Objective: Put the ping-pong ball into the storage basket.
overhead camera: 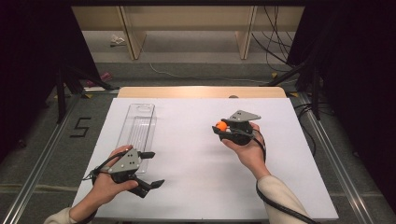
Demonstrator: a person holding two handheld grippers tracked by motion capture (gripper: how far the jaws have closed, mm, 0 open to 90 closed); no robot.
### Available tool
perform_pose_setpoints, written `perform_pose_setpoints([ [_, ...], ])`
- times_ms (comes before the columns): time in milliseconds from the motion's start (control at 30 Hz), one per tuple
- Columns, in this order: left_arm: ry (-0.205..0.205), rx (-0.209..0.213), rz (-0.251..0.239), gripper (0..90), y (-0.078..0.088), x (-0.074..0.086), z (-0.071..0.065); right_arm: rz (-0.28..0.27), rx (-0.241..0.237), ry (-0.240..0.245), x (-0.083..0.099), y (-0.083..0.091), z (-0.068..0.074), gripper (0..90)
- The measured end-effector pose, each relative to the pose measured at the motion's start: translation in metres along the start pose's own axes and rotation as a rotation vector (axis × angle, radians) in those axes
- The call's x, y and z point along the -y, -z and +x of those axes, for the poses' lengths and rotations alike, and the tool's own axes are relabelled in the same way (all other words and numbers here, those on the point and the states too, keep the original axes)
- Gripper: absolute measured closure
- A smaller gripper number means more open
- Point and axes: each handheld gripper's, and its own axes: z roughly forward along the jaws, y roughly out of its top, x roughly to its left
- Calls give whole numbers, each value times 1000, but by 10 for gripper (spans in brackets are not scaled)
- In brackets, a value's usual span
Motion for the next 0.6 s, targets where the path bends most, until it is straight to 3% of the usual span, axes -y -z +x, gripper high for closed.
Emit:
perform_pose_setpoints([
  [600, 1, 0, -1, 46, 0, 0, 0, -4, -17, 7, -4, -6, 6, 515],
])
